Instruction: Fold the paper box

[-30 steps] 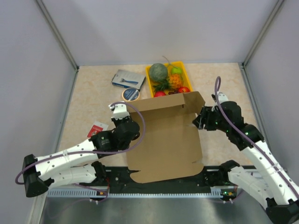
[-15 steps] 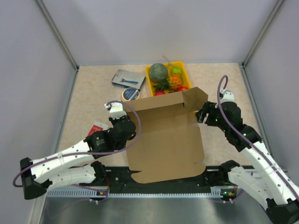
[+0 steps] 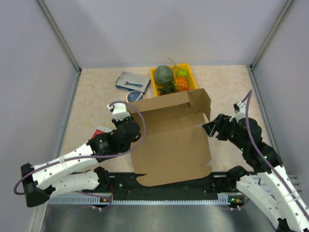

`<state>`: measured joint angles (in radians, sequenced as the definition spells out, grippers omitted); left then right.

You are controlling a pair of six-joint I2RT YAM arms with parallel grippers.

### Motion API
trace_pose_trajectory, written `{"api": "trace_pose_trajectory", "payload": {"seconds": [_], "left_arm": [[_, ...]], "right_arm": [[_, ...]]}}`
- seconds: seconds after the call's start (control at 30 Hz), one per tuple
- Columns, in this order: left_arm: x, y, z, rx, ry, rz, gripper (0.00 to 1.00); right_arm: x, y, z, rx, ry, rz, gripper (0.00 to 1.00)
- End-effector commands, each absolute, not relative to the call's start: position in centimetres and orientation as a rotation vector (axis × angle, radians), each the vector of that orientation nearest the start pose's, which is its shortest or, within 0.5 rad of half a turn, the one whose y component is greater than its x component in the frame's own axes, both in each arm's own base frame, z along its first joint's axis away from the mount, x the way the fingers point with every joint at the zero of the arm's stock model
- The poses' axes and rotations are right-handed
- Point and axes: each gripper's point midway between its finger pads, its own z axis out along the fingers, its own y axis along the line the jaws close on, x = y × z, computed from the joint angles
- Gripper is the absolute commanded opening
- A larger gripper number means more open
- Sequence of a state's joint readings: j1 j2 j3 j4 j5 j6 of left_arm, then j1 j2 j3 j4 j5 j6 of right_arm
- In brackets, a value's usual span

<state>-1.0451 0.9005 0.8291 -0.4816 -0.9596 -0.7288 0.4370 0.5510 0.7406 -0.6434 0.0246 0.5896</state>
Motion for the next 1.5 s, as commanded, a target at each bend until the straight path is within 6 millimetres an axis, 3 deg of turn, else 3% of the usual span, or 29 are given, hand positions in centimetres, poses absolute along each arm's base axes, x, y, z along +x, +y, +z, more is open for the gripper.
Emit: {"api": "trace_pose_trajectory", "payload": {"seconds": [0.0,0.03,0.13,0.3,0.43,0.63,0.7,0.8,0.9,0.97,1.13,1.3,1.47], "left_arm": [[24.9,-16.4,26.2,-0.288,1.814,-0.212,0.0],[24.9,-16.4,26.2,-0.287,1.816,-0.21,0.0],[24.9,-16.5,26.3,-0.278,1.821,-0.213,0.0],[24.6,-16.0,26.2,-0.285,1.821,-0.219,0.0],[24.4,-16.0,25.9,-0.292,1.83,-0.237,0.0],[24.3,-16.5,25.8,-0.294,1.84,-0.277,0.0],[24.3,-16.5,25.9,-0.295,1.838,-0.28,0.0],[24.3,-16.6,26.0,-0.29,1.836,-0.281,0.0],[24.5,-16.7,26.0,-0.29,1.834,-0.275,0.0],[24.6,-17.0,25.8,-0.285,1.837,-0.269,0.0],[25.1,-17.9,25.5,-0.274,1.849,-0.259,0.0],[25.3,-18.6,25.6,-0.267,1.852,-0.277,0.0],[25.2,-18.8,26.0,-0.277,1.846,-0.311,0.0]], "right_arm": [[19.2,14.6,23.6,0.042,2.002,0.801,0.59],[19.2,15.1,23.8,0.009,1.993,0.813,0.44],[20.3,16.6,23.1,-0.068,2.02,0.786,0.29],[24.3,13.4,22.4,0.053,1.994,0.478,0.34],[25.8,13.3,21.9,0.017,1.992,0.405,0.45],[26.0,13.9,21.8,0.05,1.943,0.467,0.48],[26.2,14.5,22.5,0.056,1.902,0.515,0.47],[26.1,15.6,23.0,0.026,1.889,0.581,0.34],[25.7,16.0,23.4,0.003,1.878,0.609,0.29],[25.5,15.8,23.4,0.005,1.872,0.609,0.3],[24.4,16.4,23.4,-0.013,1.838,0.694,0.41],[24.0,17.9,23.3,-0.028,1.819,0.797,0.42],[24.7,18.6,21.7,-0.018,1.856,0.799,0.41]]}}
